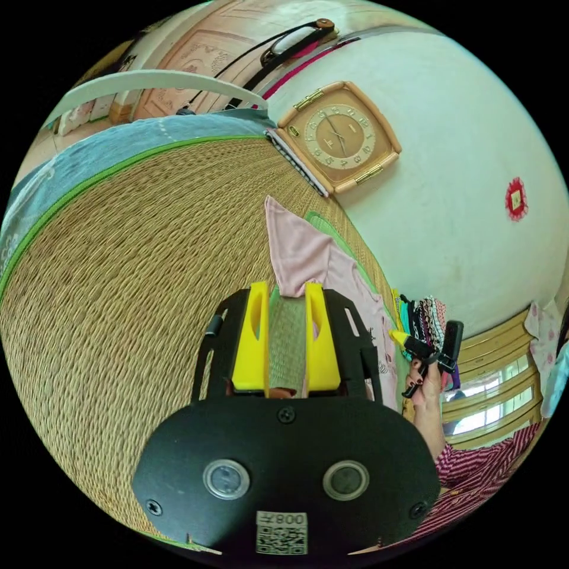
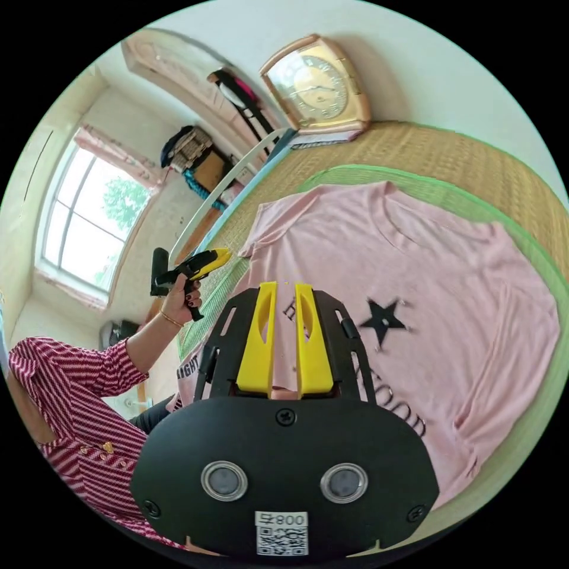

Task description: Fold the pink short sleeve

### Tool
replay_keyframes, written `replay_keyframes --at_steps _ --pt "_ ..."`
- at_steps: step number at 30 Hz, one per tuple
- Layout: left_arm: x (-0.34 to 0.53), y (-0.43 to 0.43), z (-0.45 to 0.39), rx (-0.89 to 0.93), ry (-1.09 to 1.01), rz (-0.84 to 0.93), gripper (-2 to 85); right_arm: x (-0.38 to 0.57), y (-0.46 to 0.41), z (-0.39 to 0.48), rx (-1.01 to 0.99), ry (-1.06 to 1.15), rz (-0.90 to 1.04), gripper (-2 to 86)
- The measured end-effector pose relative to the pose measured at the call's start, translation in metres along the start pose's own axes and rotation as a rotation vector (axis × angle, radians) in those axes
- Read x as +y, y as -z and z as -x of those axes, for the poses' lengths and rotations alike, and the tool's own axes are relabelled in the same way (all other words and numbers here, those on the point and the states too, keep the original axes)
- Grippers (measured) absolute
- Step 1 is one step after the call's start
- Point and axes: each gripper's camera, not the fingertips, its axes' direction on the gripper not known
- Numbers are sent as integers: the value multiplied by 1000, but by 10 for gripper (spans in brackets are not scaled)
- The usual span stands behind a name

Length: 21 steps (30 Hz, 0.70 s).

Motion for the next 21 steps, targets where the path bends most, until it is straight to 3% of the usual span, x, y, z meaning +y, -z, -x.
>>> replay_keyframes --at_steps 11,21 --pt "10 3 -9 -22 -148 70 79 -150 -213 95 205 238 207 88" --pt "29 13 5 -21 -135 117 32 -177 -344 117 431 295 340 73"
